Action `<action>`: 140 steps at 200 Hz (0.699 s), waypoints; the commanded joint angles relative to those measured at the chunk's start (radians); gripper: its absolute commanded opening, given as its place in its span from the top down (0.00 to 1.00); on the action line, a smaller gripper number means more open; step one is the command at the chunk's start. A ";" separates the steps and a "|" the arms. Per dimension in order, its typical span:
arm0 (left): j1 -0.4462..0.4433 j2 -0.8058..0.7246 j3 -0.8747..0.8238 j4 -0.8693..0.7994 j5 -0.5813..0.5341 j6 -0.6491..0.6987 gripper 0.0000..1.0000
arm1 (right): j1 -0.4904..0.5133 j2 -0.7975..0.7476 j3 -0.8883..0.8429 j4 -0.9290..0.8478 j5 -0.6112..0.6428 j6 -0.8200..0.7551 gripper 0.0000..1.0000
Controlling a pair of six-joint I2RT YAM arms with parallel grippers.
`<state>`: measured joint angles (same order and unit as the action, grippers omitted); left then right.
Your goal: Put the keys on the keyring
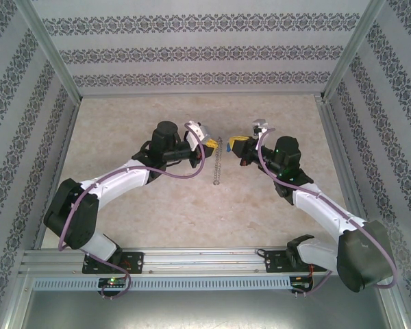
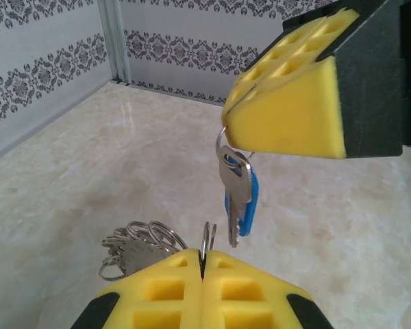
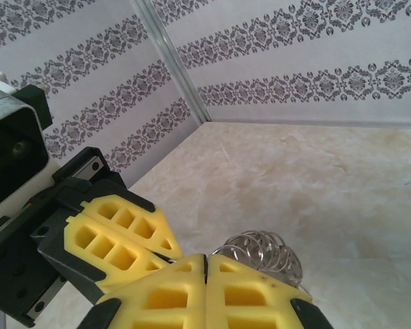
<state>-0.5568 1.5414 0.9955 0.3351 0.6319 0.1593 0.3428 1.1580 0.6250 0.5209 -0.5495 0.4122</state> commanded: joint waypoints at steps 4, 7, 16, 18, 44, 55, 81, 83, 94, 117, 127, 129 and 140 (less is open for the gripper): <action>-0.014 -0.022 0.044 0.019 -0.009 0.031 1.00 | 0.013 -0.024 -0.007 0.038 -0.039 -0.030 1.00; -0.014 -0.022 0.045 0.021 -0.009 0.030 1.00 | 0.016 -0.023 -0.006 0.037 -0.040 -0.031 1.00; -0.014 -0.023 0.045 0.022 -0.008 0.030 1.00 | 0.023 -0.022 -0.003 0.030 -0.037 -0.036 1.00; -0.014 -0.023 0.045 0.021 -0.008 0.031 1.00 | 0.026 -0.022 -0.002 0.027 -0.036 -0.039 1.00; -0.014 -0.023 0.048 0.019 -0.003 0.031 1.00 | 0.044 -0.011 0.009 0.015 -0.029 -0.051 1.00; -0.015 -0.023 0.050 0.016 0.000 0.030 1.00 | 0.053 -0.004 0.017 0.013 -0.029 -0.054 1.00; -0.017 -0.029 0.052 0.010 0.003 0.032 1.00 | 0.071 0.013 0.031 0.007 -0.026 -0.064 1.00; -0.017 -0.029 0.052 0.010 0.003 0.032 1.00 | 0.072 0.014 0.033 0.007 -0.024 -0.064 1.00; -0.017 -0.033 0.051 0.005 0.003 0.032 1.00 | 0.078 0.015 0.037 0.005 -0.021 -0.066 1.00; -0.021 -0.039 0.049 0.004 0.003 0.034 1.00 | 0.085 0.019 0.046 0.001 -0.015 -0.070 1.00; -0.022 -0.041 0.049 0.002 0.005 0.035 1.00 | 0.087 0.020 0.048 0.001 -0.014 -0.071 1.00; -0.022 -0.041 0.049 0.002 0.005 0.035 1.00 | 0.088 0.021 0.049 0.001 -0.014 -0.071 1.00; -0.023 -0.043 0.049 0.001 0.005 0.037 1.00 | 0.091 0.024 0.051 0.001 -0.011 -0.072 1.00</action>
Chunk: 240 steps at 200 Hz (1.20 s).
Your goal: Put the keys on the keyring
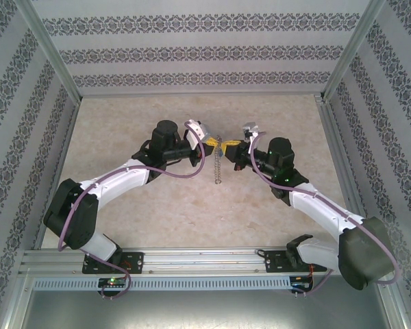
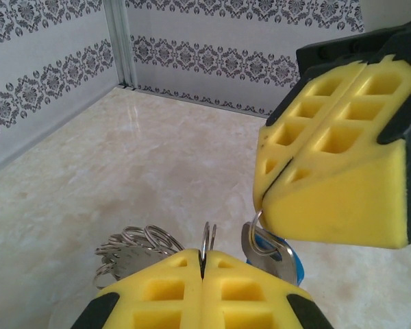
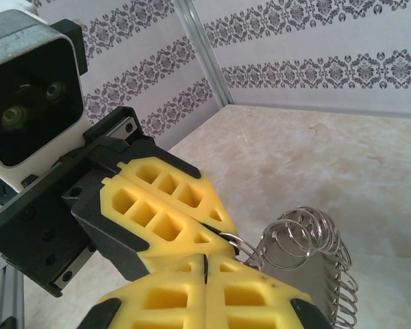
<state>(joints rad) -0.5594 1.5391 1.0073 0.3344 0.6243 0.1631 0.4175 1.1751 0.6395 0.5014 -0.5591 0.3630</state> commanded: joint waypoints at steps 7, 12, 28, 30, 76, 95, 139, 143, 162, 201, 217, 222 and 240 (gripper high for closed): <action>-0.021 -0.040 0.037 0.000 0.014 0.032 1.00 | 0.017 0.008 0.037 0.020 -0.001 -0.022 1.00; -0.022 -0.040 0.037 -0.001 0.015 0.034 1.00 | 0.019 0.008 0.038 0.020 0.000 -0.023 1.00; -0.024 -0.041 0.039 -0.003 0.015 0.035 1.00 | 0.024 0.010 0.044 0.015 0.004 -0.025 1.00; -0.025 -0.041 0.039 -0.003 0.013 0.035 1.00 | 0.025 0.011 0.044 0.013 0.005 -0.025 1.00; -0.030 -0.053 0.036 -0.007 0.005 0.039 1.00 | 0.027 0.020 0.045 -0.002 0.021 -0.042 1.00; -0.031 -0.060 0.034 -0.006 -0.003 0.039 1.00 | 0.025 0.023 0.040 -0.016 0.038 -0.060 1.00; -0.033 -0.077 0.022 0.006 -0.015 0.035 1.00 | 0.002 0.037 0.019 -0.016 0.057 -0.074 1.00; -0.033 -0.079 0.023 0.008 -0.015 0.035 1.00 | 0.001 0.038 0.017 -0.015 0.057 -0.072 1.00; -0.034 -0.083 0.019 0.015 -0.013 0.033 1.00 | -0.015 0.043 0.014 -0.011 0.055 -0.069 1.00; -0.034 -0.082 0.014 0.025 -0.014 0.033 1.00 | -0.037 0.044 0.014 -0.010 0.031 -0.059 1.00; -0.034 -0.084 0.008 0.040 -0.021 0.032 1.00 | -0.047 0.042 0.011 -0.011 0.019 -0.055 1.00; -0.034 -0.084 0.005 0.045 -0.024 0.031 1.00 | -0.049 0.041 0.011 -0.011 0.013 -0.052 1.00; -0.034 -0.085 -0.002 0.067 -0.031 0.025 1.00 | -0.055 0.048 0.014 -0.011 -0.031 -0.043 1.00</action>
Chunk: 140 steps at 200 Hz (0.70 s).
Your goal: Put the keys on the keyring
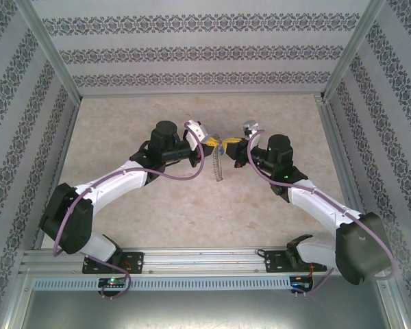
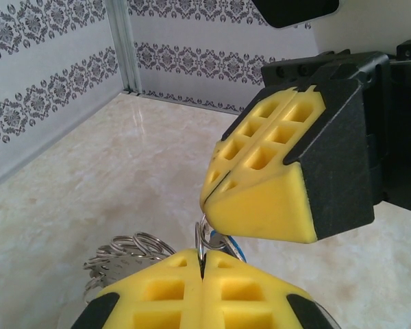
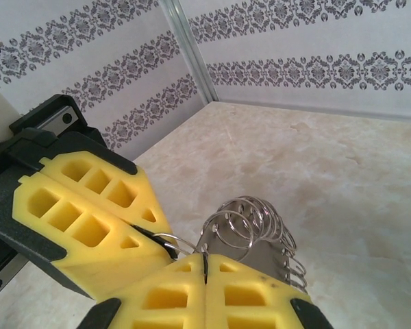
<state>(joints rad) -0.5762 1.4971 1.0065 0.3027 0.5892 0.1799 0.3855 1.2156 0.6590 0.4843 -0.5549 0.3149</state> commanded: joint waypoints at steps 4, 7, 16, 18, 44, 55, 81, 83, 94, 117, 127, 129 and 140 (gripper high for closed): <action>-0.017 -0.045 -0.002 0.100 0.002 0.007 1.00 | -0.023 0.010 -0.006 0.006 -0.048 0.009 1.00; -0.017 -0.045 -0.002 0.102 0.000 0.007 1.00 | -0.023 0.011 -0.004 0.004 -0.058 0.010 1.00; -0.018 -0.044 -0.003 0.108 -0.001 0.006 1.00 | -0.024 0.015 -0.002 0.004 -0.085 0.015 1.00; -0.017 -0.044 -0.004 0.109 -0.003 0.006 1.00 | -0.023 0.017 -0.001 0.005 -0.091 0.017 1.00; -0.018 -0.044 -0.011 0.141 -0.010 -0.006 1.00 | -0.023 0.036 0.005 0.007 -0.156 0.036 1.00; -0.018 -0.041 -0.014 0.157 -0.013 -0.014 1.00 | -0.022 0.045 0.005 0.010 -0.172 0.042 1.00; -0.017 -0.034 -0.011 0.177 -0.012 -0.027 1.00 | -0.023 0.053 0.004 0.016 -0.178 0.053 1.00; -0.018 -0.032 -0.011 0.178 -0.013 -0.027 1.00 | -0.023 0.053 0.004 0.017 -0.177 0.053 1.00; -0.018 -0.028 -0.009 0.182 -0.013 -0.029 1.00 | -0.025 0.050 0.004 0.017 -0.174 0.055 1.00; -0.017 -0.023 -0.012 0.192 -0.012 -0.037 1.00 | -0.028 0.042 0.005 0.019 -0.166 0.060 1.00; -0.018 -0.021 -0.011 0.196 -0.014 -0.039 1.00 | -0.035 0.038 0.005 0.020 -0.159 0.067 0.90; -0.018 -0.021 -0.012 0.196 -0.014 -0.040 1.00 | -0.036 0.037 0.005 0.021 -0.158 0.068 0.87; -0.017 -0.019 -0.013 0.202 -0.018 -0.042 1.00 | -0.047 0.028 0.001 0.030 -0.162 0.078 0.75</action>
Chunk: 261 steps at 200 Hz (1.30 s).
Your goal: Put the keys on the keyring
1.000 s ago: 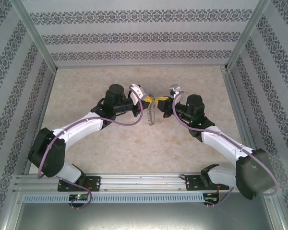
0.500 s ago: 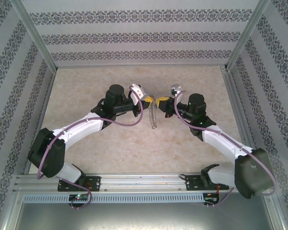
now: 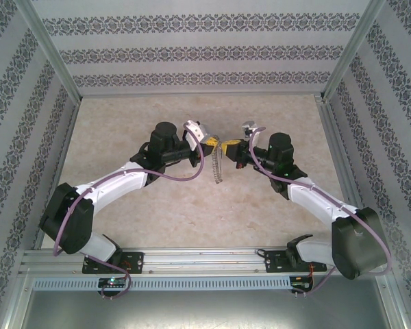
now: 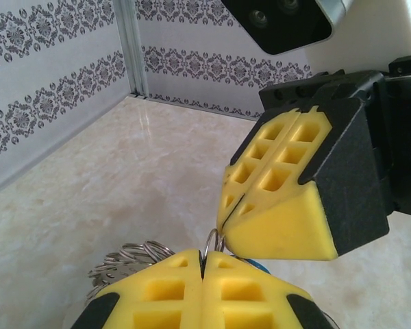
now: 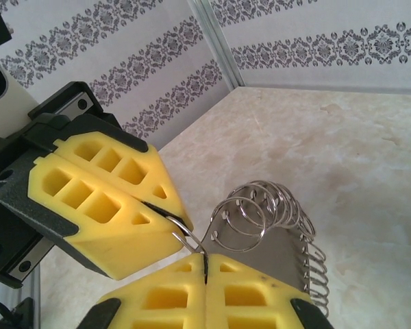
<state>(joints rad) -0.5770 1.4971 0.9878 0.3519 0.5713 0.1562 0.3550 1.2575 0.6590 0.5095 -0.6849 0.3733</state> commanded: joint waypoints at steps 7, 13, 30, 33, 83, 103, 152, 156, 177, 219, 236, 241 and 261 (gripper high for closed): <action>-0.017 -0.018 0.003 0.155 -0.002 -0.020 1.00 | -0.026 -0.022 -0.003 0.014 -0.034 0.032 0.69; -0.017 -0.018 0.003 0.157 -0.004 -0.021 1.00 | -0.035 -0.029 -0.007 0.019 -0.037 0.039 0.66; -0.017 -0.016 0.002 0.166 -0.007 -0.026 1.00 | -0.062 -0.056 -0.019 0.037 -0.040 0.065 0.55; -0.017 -0.016 0.003 0.168 -0.007 -0.027 1.00 | -0.069 -0.060 -0.022 0.040 -0.040 0.068 0.54; -0.017 -0.003 0.008 0.191 0.000 -0.040 1.00 | -0.108 -0.097 -0.020 0.056 -0.088 0.102 0.48; -0.017 0.006 0.009 0.209 0.018 -0.058 1.00 | -0.111 -0.079 -0.002 0.070 -0.131 0.110 0.44; -0.014 0.028 0.029 0.210 0.088 -0.115 1.00 | -0.119 -0.012 0.027 0.151 -0.179 0.157 0.31; -0.014 0.029 0.029 0.209 0.091 -0.119 1.00 | -0.120 -0.010 0.027 0.158 -0.180 0.160 0.31; -0.007 0.036 0.037 0.198 0.111 -0.144 1.00 | -0.133 -0.001 0.025 0.189 -0.191 0.184 0.30; 0.039 0.062 0.016 0.302 0.184 -0.270 1.00 | -0.171 0.007 0.005 0.261 -0.153 0.266 0.29; 0.072 0.083 -0.002 0.401 0.221 -0.365 1.00 | -0.177 0.015 -0.002 0.290 -0.124 0.296 0.30; 0.081 0.089 -0.005 0.430 0.231 -0.392 1.00 | -0.177 0.018 -0.004 0.303 -0.114 0.309 0.30; 0.106 0.110 -0.009 0.493 0.259 -0.460 1.00 | -0.179 0.046 -0.009 0.364 -0.086 0.369 0.30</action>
<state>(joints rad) -0.5072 1.5860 0.9878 0.6487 0.7570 -0.1604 0.1848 1.2743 0.6571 0.7498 -0.8124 0.6540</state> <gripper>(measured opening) 0.050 0.701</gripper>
